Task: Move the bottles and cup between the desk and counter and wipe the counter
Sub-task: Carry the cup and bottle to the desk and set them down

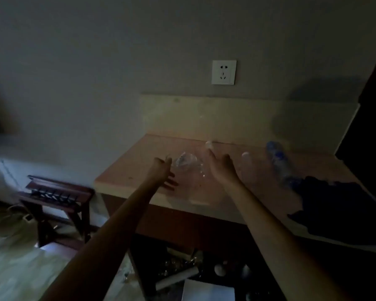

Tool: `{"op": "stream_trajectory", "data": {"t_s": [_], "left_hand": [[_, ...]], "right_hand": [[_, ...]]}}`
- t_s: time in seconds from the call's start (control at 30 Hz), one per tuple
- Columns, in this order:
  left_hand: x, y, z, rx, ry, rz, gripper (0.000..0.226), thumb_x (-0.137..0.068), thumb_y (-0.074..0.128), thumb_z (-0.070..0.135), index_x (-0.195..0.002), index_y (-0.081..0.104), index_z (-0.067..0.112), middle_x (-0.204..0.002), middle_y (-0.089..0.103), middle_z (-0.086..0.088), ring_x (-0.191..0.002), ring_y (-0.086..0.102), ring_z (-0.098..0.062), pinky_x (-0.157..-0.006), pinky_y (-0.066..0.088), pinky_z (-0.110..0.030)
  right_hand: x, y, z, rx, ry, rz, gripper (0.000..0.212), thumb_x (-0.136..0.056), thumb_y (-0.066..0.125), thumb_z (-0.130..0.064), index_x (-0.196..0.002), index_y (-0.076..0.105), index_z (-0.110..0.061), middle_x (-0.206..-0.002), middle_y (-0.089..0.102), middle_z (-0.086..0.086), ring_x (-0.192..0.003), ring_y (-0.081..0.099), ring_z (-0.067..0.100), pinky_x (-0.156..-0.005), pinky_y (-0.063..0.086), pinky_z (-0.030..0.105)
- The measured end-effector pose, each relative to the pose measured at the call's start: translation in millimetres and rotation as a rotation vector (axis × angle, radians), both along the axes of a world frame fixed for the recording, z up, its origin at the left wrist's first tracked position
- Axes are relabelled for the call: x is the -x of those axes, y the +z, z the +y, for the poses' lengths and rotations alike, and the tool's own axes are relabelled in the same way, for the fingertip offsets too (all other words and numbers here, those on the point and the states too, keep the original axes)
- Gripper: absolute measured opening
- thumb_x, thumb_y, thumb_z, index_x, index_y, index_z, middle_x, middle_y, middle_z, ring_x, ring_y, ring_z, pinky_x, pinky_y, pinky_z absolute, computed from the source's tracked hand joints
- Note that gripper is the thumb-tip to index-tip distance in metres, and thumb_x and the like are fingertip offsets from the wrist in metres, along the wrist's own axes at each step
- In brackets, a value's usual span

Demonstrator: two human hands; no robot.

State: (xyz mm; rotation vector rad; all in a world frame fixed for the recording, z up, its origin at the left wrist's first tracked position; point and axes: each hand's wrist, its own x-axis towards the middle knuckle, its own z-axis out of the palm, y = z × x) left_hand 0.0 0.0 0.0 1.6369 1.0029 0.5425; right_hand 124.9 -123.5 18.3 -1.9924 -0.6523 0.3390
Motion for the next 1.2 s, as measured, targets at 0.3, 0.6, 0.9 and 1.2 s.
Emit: {"op": "stream_trajectory", "data": {"t_s": [0.3,0.6,0.9,1.2], "left_hand": [[-38,-24,55,0.115,0.021,0.003,0.038,-0.105,0.03,0.023,-0.115,0.04,-0.012,-0.078,0.059,-0.031,-0.03,0.057,-0.024,-0.032,0.051,-0.038],[-30,-25,69,0.207,-0.042,-0.043,0.026,-0.103,0.035,0.015,-0.079,0.043,0.018,-0.077,0.061,-0.017,-0.042,0.064,-0.022,-0.039,0.052,-0.028],[81,-18,78,0.006,0.268,-0.133,0.027,-0.103,0.028,0.01,-0.117,0.05,0.003,-0.071,0.056,-0.01,-0.036,0.053,-0.013,-0.039,0.046,-0.025],[295,-41,17,-0.008,0.795,-0.102,0.028,-0.101,0.034,0.003,-0.101,0.06,0.013,-0.059,0.056,-0.009,-0.033,0.052,-0.02,-0.037,0.047,-0.028]], "right_hand": [[-26,-18,71,0.258,-0.192,-0.011,0.073,-0.093,0.036,-0.056,-0.138,0.033,0.002,-0.141,0.035,0.022,-0.127,0.037,0.042,-0.098,0.039,0.041],[-28,-36,99,0.285,-0.289,-0.013,0.077,-0.089,0.047,-0.058,-0.137,0.032,0.0,-0.139,0.039,0.023,-0.127,0.038,0.041,-0.1,0.038,0.043],[43,-11,101,-0.275,0.115,0.303,0.031,-0.091,0.057,-0.042,-0.101,0.059,-0.013,-0.092,0.067,0.006,-0.076,0.065,0.018,-0.068,0.053,0.035],[198,-55,139,-0.285,0.73,0.73,0.068,-0.067,0.076,-0.05,-0.116,0.059,-0.006,-0.092,0.067,0.016,-0.082,0.063,0.034,-0.071,0.05,0.043]]}}
